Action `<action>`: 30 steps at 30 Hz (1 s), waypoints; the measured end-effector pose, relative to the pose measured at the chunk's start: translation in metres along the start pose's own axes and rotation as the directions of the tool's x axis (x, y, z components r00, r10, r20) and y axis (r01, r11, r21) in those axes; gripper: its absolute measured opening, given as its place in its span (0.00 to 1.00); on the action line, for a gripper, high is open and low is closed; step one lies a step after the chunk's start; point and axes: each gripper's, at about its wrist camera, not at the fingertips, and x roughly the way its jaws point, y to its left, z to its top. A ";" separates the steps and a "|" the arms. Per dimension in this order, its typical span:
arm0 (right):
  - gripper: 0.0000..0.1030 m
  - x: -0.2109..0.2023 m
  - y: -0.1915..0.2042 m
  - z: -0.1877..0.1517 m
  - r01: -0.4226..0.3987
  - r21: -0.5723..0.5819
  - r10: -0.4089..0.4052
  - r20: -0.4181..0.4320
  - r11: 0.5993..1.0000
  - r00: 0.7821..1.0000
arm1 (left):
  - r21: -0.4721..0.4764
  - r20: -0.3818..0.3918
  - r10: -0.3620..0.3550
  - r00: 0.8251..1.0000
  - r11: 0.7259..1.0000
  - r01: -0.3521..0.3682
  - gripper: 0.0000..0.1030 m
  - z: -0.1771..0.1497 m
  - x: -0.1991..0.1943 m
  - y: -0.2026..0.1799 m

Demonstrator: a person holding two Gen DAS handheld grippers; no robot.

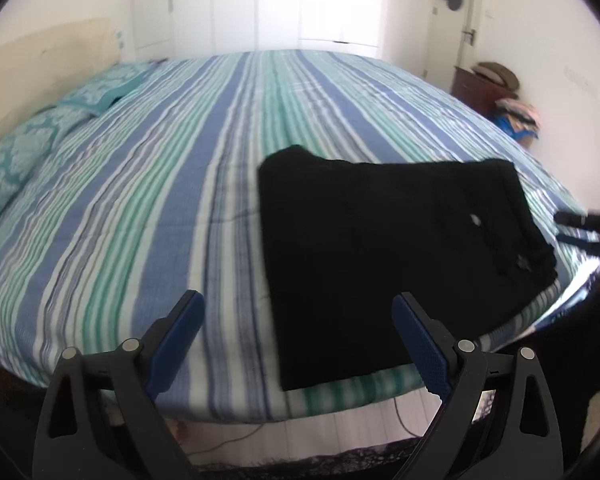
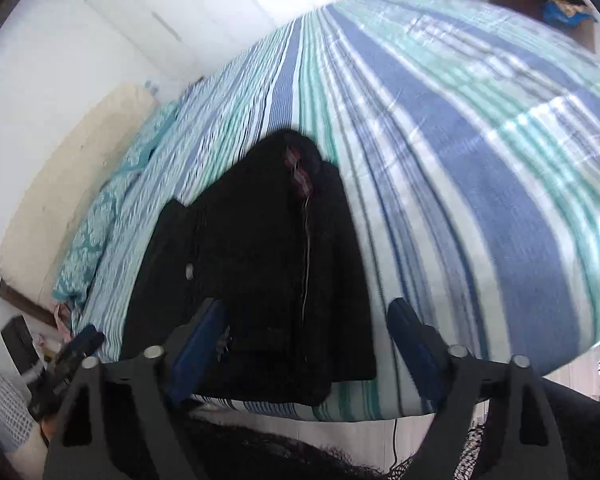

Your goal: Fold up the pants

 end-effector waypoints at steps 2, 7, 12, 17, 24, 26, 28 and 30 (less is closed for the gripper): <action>0.82 -0.021 0.011 0.004 0.048 -0.061 -0.044 0.075 0.997 0.996 | 0.029 0.006 -0.026 1.000 0.999 0.026 0.93 0.001 0.003 -0.013; 0.82 -0.019 0.078 0.006 -0.185 -0.286 0.208 0.052 0.940 0.977 | 0.126 -0.088 -0.039 0.995 0.991 0.050 0.93 0.002 0.042 -0.044; 0.65 0.044 0.061 -0.019 -0.104 -0.255 0.062 -0.169 0.961 0.984 | 0.154 -0.152 -0.032 0.988 0.987 0.055 0.94 0.000 0.046 -0.044; 0.80 0.001 0.058 -0.001 -0.083 -0.282 0.075 -0.040 0.956 0.996 | 0.008 -0.108 -0.117 0.987 0.993 0.119 0.94 0.039 0.035 -0.012; 0.80 0.027 0.076 0.059 -0.191 -0.308 0.203 0.006 0.932 0.979 | -0.113 -0.153 -0.183 0.971 0.979 0.167 0.94 0.133 0.110 0.024; 0.80 0.048 0.075 0.074 -0.219 -0.309 0.227 -0.011 0.926 0.974 | -0.109 -0.209 -0.153 0.966 0.985 0.132 0.94 0.148 0.145 0.025; 0.80 0.072 0.064 0.078 -0.201 -0.283 0.189 -0.067 0.938 0.980 | -0.111 -0.292 -0.067 0.954 0.993 0.036 0.94 0.148 0.182 0.031; 0.80 0.087 0.055 0.074 -0.171 -0.266 0.149 -0.101 0.949 0.984 | -0.164 -0.336 0.017 0.942 0.984 -0.076 0.95 0.142 0.206 0.048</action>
